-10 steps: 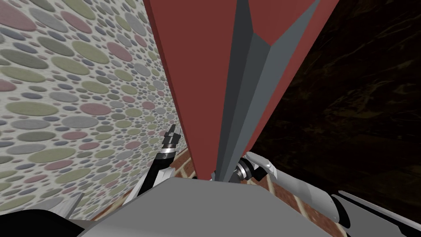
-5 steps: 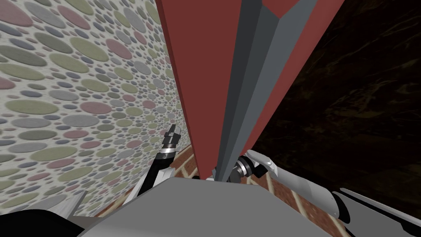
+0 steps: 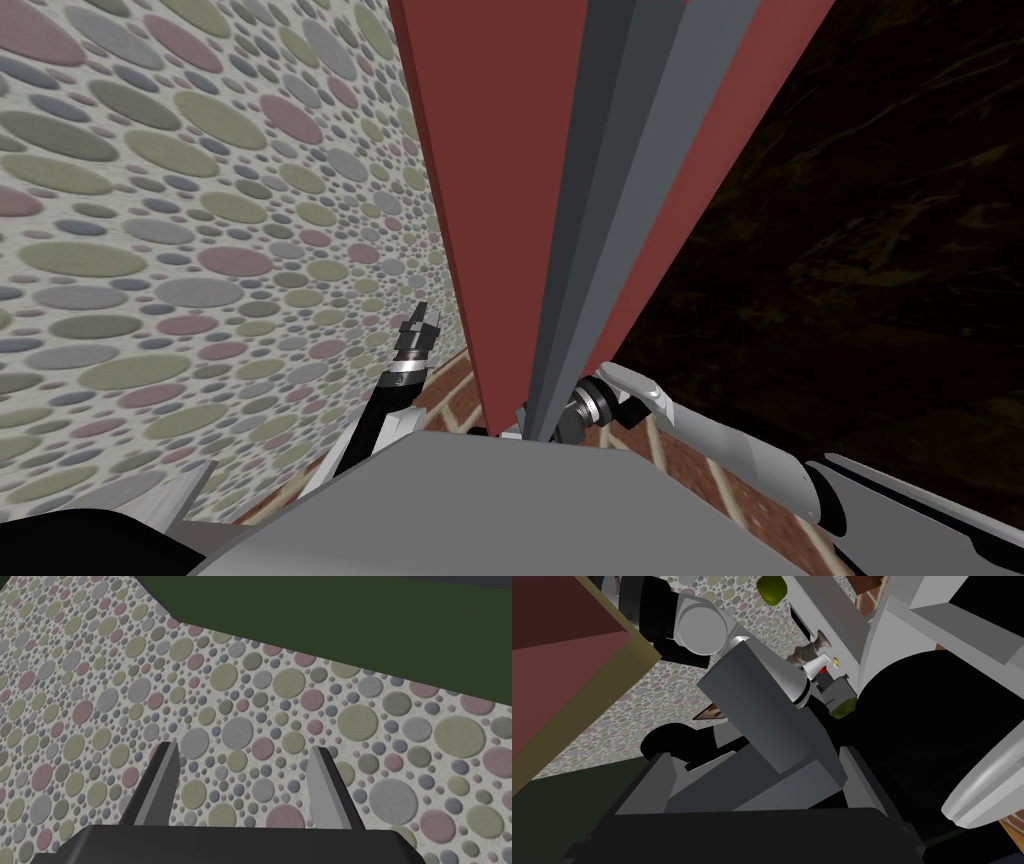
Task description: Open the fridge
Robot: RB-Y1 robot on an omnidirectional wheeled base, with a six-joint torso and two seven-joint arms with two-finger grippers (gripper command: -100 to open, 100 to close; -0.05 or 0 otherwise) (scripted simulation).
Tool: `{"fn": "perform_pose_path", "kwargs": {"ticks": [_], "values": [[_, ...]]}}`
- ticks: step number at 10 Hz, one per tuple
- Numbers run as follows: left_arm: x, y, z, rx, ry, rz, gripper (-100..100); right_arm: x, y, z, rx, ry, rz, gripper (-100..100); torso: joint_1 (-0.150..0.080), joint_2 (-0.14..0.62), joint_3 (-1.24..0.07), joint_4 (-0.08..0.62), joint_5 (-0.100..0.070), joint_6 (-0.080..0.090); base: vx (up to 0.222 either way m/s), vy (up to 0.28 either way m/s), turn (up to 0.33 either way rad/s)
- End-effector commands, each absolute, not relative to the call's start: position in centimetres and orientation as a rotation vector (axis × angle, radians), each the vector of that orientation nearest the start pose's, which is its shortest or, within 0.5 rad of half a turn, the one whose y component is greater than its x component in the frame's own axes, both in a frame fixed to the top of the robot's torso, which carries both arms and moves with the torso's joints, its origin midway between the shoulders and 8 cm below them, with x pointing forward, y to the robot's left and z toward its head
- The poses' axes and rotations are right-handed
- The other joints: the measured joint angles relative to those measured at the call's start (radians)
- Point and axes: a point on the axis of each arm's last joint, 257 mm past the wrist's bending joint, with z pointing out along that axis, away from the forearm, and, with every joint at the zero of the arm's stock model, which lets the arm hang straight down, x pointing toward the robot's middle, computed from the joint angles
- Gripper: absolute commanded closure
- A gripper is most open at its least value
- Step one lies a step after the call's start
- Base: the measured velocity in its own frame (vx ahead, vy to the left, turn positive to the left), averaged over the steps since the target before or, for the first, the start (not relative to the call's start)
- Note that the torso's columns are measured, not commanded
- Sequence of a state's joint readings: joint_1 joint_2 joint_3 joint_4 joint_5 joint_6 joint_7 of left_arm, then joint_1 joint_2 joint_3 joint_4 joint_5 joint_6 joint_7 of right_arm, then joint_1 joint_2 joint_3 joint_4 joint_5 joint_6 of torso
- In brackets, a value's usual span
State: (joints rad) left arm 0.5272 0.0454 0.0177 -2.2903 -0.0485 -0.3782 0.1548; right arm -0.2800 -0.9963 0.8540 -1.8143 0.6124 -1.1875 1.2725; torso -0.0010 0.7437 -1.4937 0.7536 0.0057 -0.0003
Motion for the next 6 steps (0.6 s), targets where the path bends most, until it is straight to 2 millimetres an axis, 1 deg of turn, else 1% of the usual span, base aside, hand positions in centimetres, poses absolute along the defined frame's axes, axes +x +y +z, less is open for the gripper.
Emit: {"fn": "perform_pose_path", "kwargs": {"ticks": [1,4,5,6], "values": [[35.9,28.4,-0.4,-0.774,0.723,-1.348,0,17.4,-4.1,-15.8,-1.617,0.137,0.767,-100,-0.002,0.001,0.002,-0.001,-0.001,0.001,0.008,0.004,-0.006],[35.9,28.4,-0.4,-0.774,0.723,-1.348,0,17.4,-4.1,-15.8,-1.617,0.137,0.767,-100,-0.001,0.001,0.000,0.001,0.000,0.001,-0.003,-0.001,-0.002],[35.9,28.4,-0.4,-0.774,0.723,-1.348,0,18.4,-4.9,-18.1,-1.665,0.190,0.762,-100,0.000,0.001,0.000,0.000,0.000,0.000,-0.051,0.005,0.070],[35.9,28.4,-0.4,-0.774,0.722,-1.348,0,18.6,-4.9,-18.0,-1.665,0.188,0.754,-100,0.001,-0.001,0.008,-0.005,-0.002,0.000,-0.064,0.016,0.042]]}}
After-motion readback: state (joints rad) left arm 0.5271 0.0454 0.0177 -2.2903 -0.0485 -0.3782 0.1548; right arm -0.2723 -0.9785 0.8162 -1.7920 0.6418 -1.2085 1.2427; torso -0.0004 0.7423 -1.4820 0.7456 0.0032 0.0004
